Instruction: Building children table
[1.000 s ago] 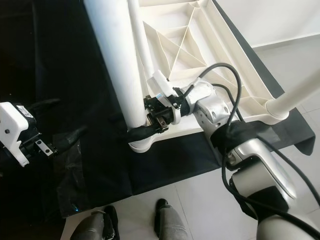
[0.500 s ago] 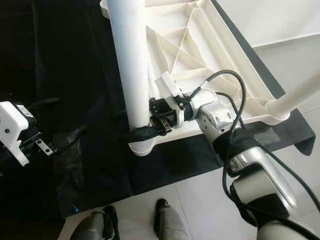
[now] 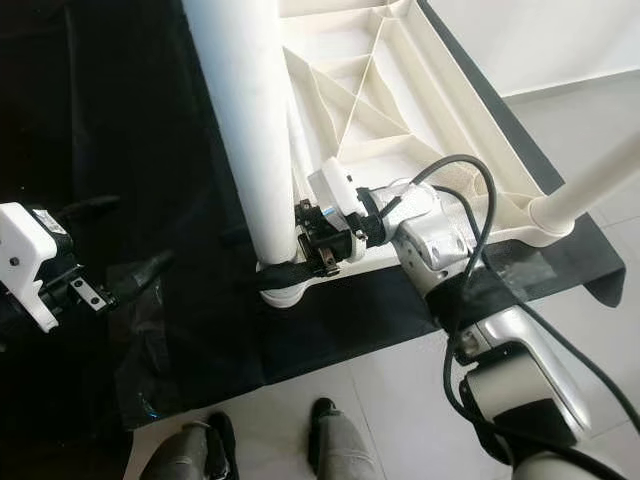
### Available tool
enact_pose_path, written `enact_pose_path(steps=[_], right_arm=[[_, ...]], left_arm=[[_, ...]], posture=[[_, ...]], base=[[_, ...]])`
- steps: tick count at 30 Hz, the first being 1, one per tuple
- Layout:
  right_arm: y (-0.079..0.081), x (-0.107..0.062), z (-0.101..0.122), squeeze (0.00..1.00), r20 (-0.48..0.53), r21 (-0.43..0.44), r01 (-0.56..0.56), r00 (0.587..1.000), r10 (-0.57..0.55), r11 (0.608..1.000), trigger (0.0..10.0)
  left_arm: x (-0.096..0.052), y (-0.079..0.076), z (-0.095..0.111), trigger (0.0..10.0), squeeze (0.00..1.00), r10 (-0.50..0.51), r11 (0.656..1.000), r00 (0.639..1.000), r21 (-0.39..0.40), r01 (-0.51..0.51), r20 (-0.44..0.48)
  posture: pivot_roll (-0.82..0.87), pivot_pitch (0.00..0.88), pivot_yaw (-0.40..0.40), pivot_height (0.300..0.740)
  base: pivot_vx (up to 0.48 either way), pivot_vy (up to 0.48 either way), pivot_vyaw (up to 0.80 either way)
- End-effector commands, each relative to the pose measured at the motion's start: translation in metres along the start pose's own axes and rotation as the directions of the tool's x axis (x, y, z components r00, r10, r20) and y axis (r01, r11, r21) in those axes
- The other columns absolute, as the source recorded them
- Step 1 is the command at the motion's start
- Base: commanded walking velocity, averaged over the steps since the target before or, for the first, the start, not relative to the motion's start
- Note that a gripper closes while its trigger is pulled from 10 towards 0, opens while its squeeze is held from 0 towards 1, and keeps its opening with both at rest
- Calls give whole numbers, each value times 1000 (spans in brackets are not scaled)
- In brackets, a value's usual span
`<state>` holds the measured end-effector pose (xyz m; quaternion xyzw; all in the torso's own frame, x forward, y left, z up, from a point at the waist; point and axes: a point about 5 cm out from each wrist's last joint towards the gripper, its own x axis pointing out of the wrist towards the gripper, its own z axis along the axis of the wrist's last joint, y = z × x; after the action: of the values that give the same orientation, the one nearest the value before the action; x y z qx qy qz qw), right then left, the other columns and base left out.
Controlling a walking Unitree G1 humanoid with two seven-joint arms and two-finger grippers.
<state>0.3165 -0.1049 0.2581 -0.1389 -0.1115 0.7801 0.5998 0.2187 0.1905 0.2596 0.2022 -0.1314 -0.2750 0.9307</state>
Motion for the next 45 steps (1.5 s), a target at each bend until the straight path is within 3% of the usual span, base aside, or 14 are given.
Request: enact_pose_path(steps=[1,14,28,29,30,31,32,33,34,35,36,40,43,45], right_arm=[[13,5,-28,0,-50,131,-11,999,18,991,10000],[10,3,-23,0,8,161,70,997,-72,985,10000],[15,11,-37,0,-187,125,139,976,-114,982,10000],[7,16,-44,0,-269,152,403,896,-355,902,10000],[7,16,-44,0,-269,152,403,896,-355,902,10000],[1,15,-49,0,-331,144,691,708,-624,708,10000],[1,15,-49,0,-331,144,691,708,-624,708,10000],[16,17,-55,0,-374,134,850,519,-769,509,10000],[30,17,-56,0,-392,121,928,370,-843,351,10000],[30,17,-56,0,-392,121,928,370,-843,351,10000],[40,18,-56,0,-390,117,952,305,-869,282,10000],[42,21,-54,0,-347,101,966,257,-902,236,10000],[41,22,-54,0,-321,98,968,249,-914,229,10000],[37,30,-53,0,-249,103,961,274,-929,256,10000]], left_arm=[[0,-4,-4,10000,0,-22,1000,1000,-10,22,-16],[1,-3,-4,10000,0,-20,1000,1000,-7,20,-13],[1,-3,-4,10000,0,-21,1000,1000,-7,21,-13],[1,-3,-4,10000,0,-19,1000,1000,-5,19,-13],[1,-3,-4,10000,0,-19,1000,1000,-5,19,-13],[0,-3,-4,10000,0,-17,1000,1000,-3,17,-14],[0,-3,-4,10000,0,-17,1000,1000,-3,17,-14],[-1,-2,-5,10000,0,-13,1000,1000,-5,13,-15],[0,-1,-6,10000,0,-20,1000,1000,-1,20,-15],[0,-1,-6,10000,0,-20,1000,1000,-1,20,-15],[0,-1,-6,10000,0,-25,1000,1000,2,25,-15],[5,2,-5,10000,0,-38,999,999,8,38,-2],[7,4,-4,10000,0,-40,999,999,12,40,5],[10,7,-3,10000,0,-39,999,999,18,38,16]], posture=[[-103,373,-42,740],[-107,366,-40,740],[-110,360,-44,740],[-114,357,-65,740],[-114,357,-65,740],[-117,352,-68,740],[-117,352,-68,740],[-111,345,-47,740],[-116,340,-37,740],[-116,340,-37,740],[-119,335,-34,740],[-122,309,-22,740],[-122,300,-16,740],[-122,288,-6,740]], base=[[0,0,0],[0,0,0],[0,0,0],[0,0,0],[0,0,0],[0,0,0],[0,0,0],[0,0,0],[0,0,0],[0,0,0],[0,0,0],[0,0,0],[0,0,0],[0,0,0]])
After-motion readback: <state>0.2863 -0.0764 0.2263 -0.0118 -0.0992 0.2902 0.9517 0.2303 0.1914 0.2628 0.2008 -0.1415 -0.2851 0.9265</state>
